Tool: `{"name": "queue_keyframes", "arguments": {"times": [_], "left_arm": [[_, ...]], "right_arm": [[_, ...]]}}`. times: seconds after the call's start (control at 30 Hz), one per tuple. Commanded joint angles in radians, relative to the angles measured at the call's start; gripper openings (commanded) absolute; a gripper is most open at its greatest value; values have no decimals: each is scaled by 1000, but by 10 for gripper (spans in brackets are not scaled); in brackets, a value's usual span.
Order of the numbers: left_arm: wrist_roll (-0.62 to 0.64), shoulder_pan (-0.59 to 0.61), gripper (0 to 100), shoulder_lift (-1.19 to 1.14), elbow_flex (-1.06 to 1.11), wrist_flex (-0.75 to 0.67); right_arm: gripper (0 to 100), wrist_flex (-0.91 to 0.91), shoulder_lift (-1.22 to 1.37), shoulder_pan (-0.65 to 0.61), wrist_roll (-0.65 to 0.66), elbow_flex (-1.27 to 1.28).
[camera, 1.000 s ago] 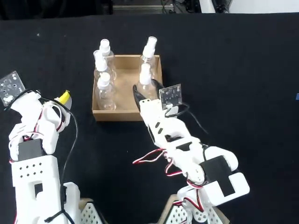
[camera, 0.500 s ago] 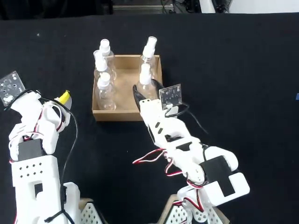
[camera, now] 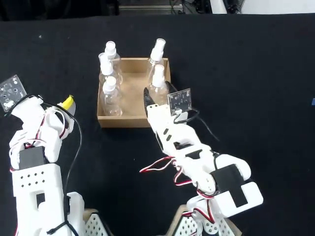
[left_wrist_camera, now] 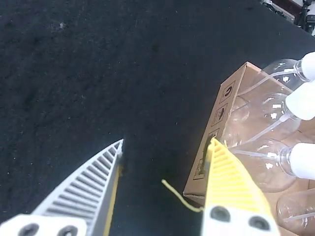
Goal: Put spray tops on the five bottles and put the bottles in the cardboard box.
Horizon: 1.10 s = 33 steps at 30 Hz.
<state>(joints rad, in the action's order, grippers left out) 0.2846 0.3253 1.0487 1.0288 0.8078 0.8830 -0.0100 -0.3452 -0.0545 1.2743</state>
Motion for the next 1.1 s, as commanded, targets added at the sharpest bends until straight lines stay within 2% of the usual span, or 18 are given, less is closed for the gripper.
{"name": "queue_keyframes", "arguments": {"times": [0.0, 0.6, 0.83, 1.07], "left_arm": [[5, -10, 245, 17, -24, -25], [5, -10, 245, 17, -27, -25], [5, -10, 245, 17, -25, -25], [5, -10, 245, 17, -25, -25]], "right_arm": [[177, -2, -7, 14, 2, -42], [181, -6, -7, -15, 3, -35], [347, -9, -7, -18, 2, -31], [349, -5, -8, -18, 2, -28]]}}
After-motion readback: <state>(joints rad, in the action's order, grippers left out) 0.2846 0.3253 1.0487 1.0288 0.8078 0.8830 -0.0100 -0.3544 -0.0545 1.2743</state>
